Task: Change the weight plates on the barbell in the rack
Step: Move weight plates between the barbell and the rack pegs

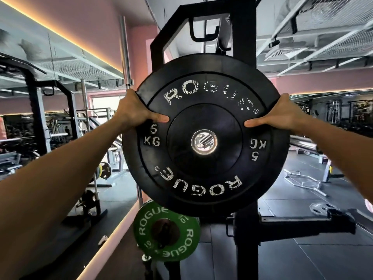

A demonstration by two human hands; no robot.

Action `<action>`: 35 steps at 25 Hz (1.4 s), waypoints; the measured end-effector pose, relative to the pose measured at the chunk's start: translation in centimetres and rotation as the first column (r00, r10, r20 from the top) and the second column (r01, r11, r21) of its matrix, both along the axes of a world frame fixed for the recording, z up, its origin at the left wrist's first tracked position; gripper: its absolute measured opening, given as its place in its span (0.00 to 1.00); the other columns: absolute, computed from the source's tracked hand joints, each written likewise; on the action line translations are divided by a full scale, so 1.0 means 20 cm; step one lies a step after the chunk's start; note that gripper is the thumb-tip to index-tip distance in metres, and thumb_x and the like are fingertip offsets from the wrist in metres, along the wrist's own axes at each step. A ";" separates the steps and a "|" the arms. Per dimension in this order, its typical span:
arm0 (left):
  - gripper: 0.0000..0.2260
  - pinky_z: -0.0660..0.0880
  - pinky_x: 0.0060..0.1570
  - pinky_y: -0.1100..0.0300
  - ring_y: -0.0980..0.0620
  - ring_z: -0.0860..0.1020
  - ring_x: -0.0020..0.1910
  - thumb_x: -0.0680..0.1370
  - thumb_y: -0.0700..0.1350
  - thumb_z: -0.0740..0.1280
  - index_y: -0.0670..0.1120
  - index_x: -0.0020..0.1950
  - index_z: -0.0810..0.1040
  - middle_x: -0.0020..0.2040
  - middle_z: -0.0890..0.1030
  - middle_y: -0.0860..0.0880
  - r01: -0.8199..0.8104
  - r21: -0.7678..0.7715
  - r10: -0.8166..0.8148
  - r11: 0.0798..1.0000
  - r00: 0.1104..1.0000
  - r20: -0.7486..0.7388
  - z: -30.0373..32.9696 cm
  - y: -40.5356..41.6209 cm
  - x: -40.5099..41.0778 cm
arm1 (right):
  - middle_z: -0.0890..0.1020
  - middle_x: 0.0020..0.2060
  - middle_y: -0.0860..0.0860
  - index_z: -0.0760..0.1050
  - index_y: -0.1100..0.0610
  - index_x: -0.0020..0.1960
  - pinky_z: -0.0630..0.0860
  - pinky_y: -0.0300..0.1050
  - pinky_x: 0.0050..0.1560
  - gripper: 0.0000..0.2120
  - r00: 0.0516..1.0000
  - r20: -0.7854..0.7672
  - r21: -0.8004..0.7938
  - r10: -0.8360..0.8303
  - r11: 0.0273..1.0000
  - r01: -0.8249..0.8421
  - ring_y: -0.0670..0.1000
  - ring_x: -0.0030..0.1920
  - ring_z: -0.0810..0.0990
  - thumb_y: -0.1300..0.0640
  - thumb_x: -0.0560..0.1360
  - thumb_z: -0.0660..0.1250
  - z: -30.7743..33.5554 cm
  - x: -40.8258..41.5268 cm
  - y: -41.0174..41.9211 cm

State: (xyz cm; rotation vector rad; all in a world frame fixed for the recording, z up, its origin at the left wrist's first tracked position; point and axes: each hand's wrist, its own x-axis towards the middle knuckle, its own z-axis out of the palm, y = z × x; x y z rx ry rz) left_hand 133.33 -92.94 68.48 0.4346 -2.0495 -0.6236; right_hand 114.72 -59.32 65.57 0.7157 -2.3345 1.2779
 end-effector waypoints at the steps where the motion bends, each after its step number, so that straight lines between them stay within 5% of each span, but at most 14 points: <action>1: 0.54 0.80 0.53 0.52 0.52 0.82 0.51 0.37 0.69 0.80 0.51 0.60 0.76 0.52 0.83 0.55 -0.004 0.002 0.004 1.000 1.000 0.003 -0.01 -0.05 0.01 | 0.74 0.63 0.52 0.59 0.60 0.67 0.72 0.50 0.63 0.60 1.000 -0.010 0.001 0.005 1.000 -0.005 0.54 0.64 0.74 0.38 0.44 0.83 0.00 0.01 -0.05; 6: 0.49 0.79 0.53 0.52 0.52 0.83 0.50 0.39 0.68 0.81 0.51 0.57 0.80 0.50 0.84 0.54 -0.005 -0.044 0.006 0.999 1.000 0.029 -0.04 -0.32 0.03 | 0.79 0.49 0.43 0.70 0.54 0.55 0.74 0.44 0.59 0.38 0.995 -0.053 0.014 0.080 0.997 -0.080 0.45 0.53 0.78 0.47 0.51 0.85 -0.03 0.01 -0.34; 9: 0.49 0.79 0.53 0.52 0.53 0.82 0.50 0.39 0.69 0.81 0.52 0.58 0.79 0.51 0.84 0.55 -0.019 -0.027 0.020 0.999 0.999 0.046 -0.07 -0.51 0.00 | 0.80 0.54 0.43 0.71 0.52 0.62 0.77 0.47 0.59 0.57 0.996 -0.026 0.018 0.085 0.996 -0.084 0.46 0.56 0.80 0.33 0.38 0.82 -0.07 -0.18 -0.54; 12: 0.53 0.79 0.53 0.51 0.52 0.82 0.52 0.39 0.69 0.80 0.50 0.61 0.76 0.53 0.83 0.54 -0.040 -0.021 0.041 0.999 0.998 0.055 -0.08 -0.70 -0.06 | 0.77 0.58 0.46 0.67 0.54 0.66 0.76 0.50 0.62 0.63 0.997 -0.010 0.031 0.078 0.997 -0.077 0.49 0.60 0.77 0.30 0.36 0.80 -0.11 -0.25 -0.72; 17: 0.37 0.75 0.45 0.58 0.52 0.80 0.46 0.49 0.56 0.85 0.43 0.53 0.79 0.47 0.83 0.51 0.011 0.021 -0.013 1.000 0.997 0.074 -0.17 -0.90 -0.09 | 0.73 0.64 0.55 0.59 0.62 0.68 0.72 0.49 0.62 0.58 0.998 0.060 0.030 0.032 0.999 -0.034 0.57 0.65 0.73 0.40 0.49 0.83 -0.17 -0.21 -0.97; 21: 0.49 0.79 0.52 0.53 0.52 0.82 0.51 0.40 0.65 0.83 0.48 0.58 0.79 0.51 0.84 0.52 0.006 0.059 -0.012 0.998 0.996 0.093 -0.30 -1.11 -0.15 | 0.72 0.61 0.53 0.59 0.62 0.70 0.70 0.46 0.61 0.61 0.997 0.068 0.089 0.021 0.996 -0.027 0.57 0.66 0.72 0.37 0.47 0.82 -0.25 -0.21 -1.14; 26: 0.56 0.78 0.55 0.51 0.51 0.79 0.56 0.41 0.66 0.82 0.45 0.64 0.73 0.56 0.81 0.52 -0.001 0.092 -0.012 0.996 0.989 0.147 -0.42 -1.36 -0.23 | 0.71 0.61 0.51 0.62 0.59 0.72 0.71 0.43 0.62 0.64 0.997 0.071 0.120 0.013 0.993 -0.021 0.53 0.64 0.73 0.35 0.43 0.82 -0.38 -0.24 -1.36; 31: 0.56 0.75 0.57 0.52 0.46 0.77 0.61 0.45 0.64 0.83 0.42 0.67 0.69 0.61 0.78 0.48 0.003 0.115 -0.026 0.993 0.979 0.202 -0.50 -1.55 -0.33 | 0.72 0.60 0.52 0.60 0.61 0.70 0.71 0.45 0.59 0.63 0.992 0.105 0.153 -0.067 0.987 0.050 0.55 0.64 0.73 0.35 0.46 0.82 -0.45 -0.31 -1.56; 35: 0.54 0.77 0.57 0.52 0.52 0.78 0.57 0.43 0.64 0.83 0.44 0.64 0.72 0.57 0.79 0.53 0.042 0.125 -0.066 0.991 0.978 0.199 -0.55 -1.72 -0.47 | 0.74 0.58 0.50 0.61 0.61 0.68 0.72 0.44 0.56 0.61 0.990 0.128 0.121 -0.065 0.991 0.049 0.52 0.61 0.74 0.36 0.45 0.83 -0.50 -0.39 -1.70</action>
